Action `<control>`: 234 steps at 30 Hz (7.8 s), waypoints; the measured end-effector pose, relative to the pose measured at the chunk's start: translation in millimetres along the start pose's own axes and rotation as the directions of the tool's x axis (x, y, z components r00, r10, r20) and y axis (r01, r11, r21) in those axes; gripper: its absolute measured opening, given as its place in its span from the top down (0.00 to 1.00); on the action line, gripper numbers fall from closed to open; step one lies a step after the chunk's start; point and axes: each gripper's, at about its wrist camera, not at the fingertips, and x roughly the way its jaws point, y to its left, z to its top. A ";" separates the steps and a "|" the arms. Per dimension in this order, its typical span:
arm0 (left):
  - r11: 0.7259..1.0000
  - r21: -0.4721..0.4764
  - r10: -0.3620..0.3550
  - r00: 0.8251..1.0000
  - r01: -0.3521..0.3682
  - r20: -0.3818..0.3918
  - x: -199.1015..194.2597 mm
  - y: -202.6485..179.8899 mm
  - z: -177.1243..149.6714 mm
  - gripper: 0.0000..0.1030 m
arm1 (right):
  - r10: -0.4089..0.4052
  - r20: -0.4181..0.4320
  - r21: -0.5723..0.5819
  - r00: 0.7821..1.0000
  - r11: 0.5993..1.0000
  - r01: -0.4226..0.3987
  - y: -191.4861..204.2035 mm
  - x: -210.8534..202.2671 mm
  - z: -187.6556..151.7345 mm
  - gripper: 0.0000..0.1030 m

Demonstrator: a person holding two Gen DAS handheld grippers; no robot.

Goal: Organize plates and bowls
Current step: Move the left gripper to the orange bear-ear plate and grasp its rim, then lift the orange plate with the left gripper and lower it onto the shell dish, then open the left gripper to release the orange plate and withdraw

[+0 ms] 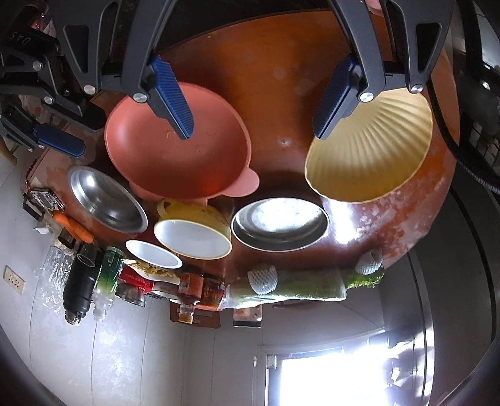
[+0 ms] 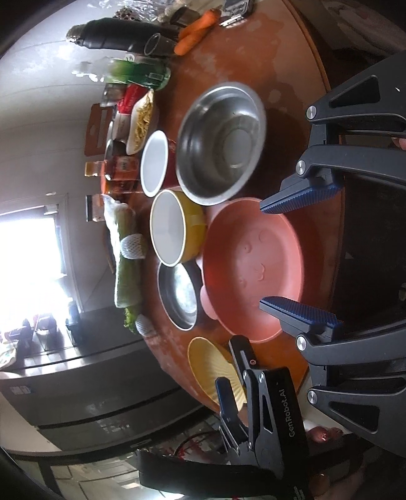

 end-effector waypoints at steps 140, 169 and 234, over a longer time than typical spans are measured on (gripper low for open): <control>0.939 -0.184 0.284 0.957 -0.291 -0.067 9.5 137.6 -15.4 0.53 | 0.165 -0.148 -0.288 0.975 0.936 -0.202 130.1 174.6 70.5 0.63; 0.936 -0.236 0.269 0.963 -0.260 0.004 -1.7 159.2 -6.8 0.37 | 0.190 -0.147 -0.237 0.971 0.946 -0.221 119.5 168.6 77.0 0.60; 0.997 -0.035 0.072 0.997 -0.071 0.020 -4.3 40.7 2.2 0.29 | 0.238 -0.268 -0.138 0.934 0.950 -0.281 33.5 78.9 17.2 0.55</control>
